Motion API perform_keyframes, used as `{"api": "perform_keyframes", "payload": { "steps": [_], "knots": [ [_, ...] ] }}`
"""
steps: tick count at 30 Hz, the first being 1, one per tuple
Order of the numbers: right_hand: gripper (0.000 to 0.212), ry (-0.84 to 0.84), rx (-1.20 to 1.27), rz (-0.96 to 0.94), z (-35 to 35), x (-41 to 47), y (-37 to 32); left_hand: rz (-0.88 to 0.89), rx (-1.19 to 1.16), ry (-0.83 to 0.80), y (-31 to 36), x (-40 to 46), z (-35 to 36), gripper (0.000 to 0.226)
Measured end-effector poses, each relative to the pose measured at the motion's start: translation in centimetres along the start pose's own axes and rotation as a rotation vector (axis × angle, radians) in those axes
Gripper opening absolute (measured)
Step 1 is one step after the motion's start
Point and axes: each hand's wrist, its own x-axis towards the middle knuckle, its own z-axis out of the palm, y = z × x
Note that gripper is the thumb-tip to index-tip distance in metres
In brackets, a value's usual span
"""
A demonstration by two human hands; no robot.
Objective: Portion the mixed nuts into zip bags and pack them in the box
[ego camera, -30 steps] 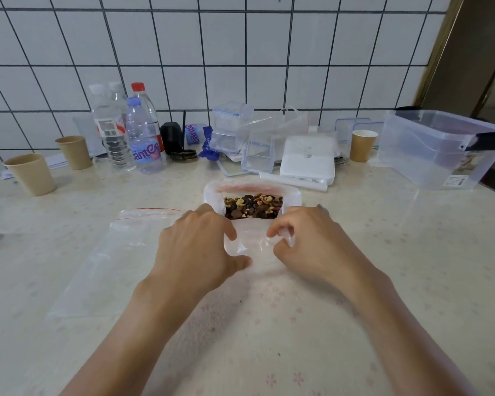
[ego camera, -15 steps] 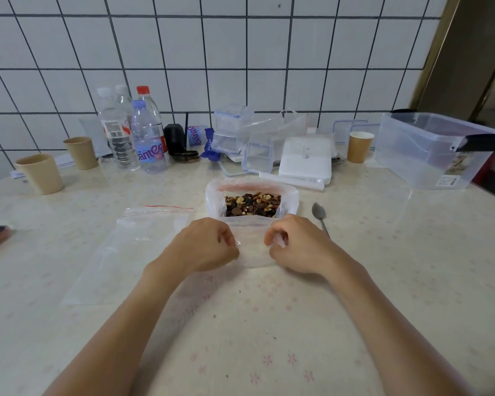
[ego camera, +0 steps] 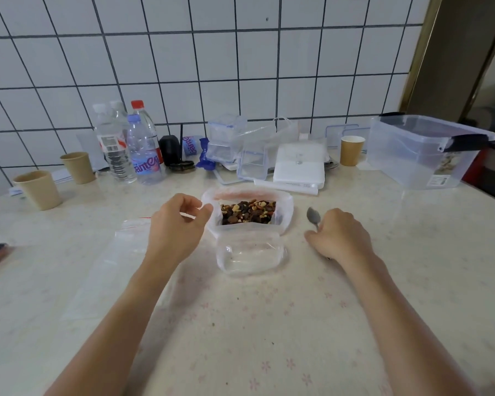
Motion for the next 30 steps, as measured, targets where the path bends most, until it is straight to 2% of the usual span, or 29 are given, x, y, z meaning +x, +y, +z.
{"api": "perform_keyframes", "payload": {
  "steps": [3, 8, 15, 17, 20, 24, 26, 30],
  "knots": [
    [0.038, 0.022, -0.038, 0.006, 1.0, 0.3, 0.4, -0.004, 0.026, 0.016, -0.9, 0.2, 0.9, 0.038],
    [0.03, 0.02, -0.009, 0.055, 1.1, 0.8, 0.8, -0.054, -0.016, -0.05, -1.8, 0.4, 2.2, 0.058],
    [0.027, 0.044, -0.017, 0.017, 0.4, 1.1, 1.0, -0.134, -0.114, -0.092, -2.3, 0.7, 2.8, 0.058],
    [0.02, 0.069, 0.127, 0.009, 0.0, 1.4, 1.0, -0.188, -0.22, -0.083, -2.1, 1.0, 2.8, 0.057],
    [0.013, 0.142, 0.485, -0.035, -0.4, 1.6, 0.3, -0.312, -0.373, -0.105, -1.7, 2.1, 2.7, 0.064],
    [0.011, 0.138, 0.721, -0.121, -0.8, 1.3, -0.8, -0.351, -0.385, -0.147, -1.3, 3.4, 3.0, 0.072],
    [0.012, 0.099, 0.72, -0.144, -0.5, 1.1, -1.0, -0.333, -0.36, -0.163, -1.2, 3.5, 3.5, 0.065],
    [0.011, 0.124, 0.684, -0.199, 0.1, 0.8, -1.3, -0.241, -0.321, -0.154, -1.2, 3.0, 4.6, 0.02]
  ]
}}
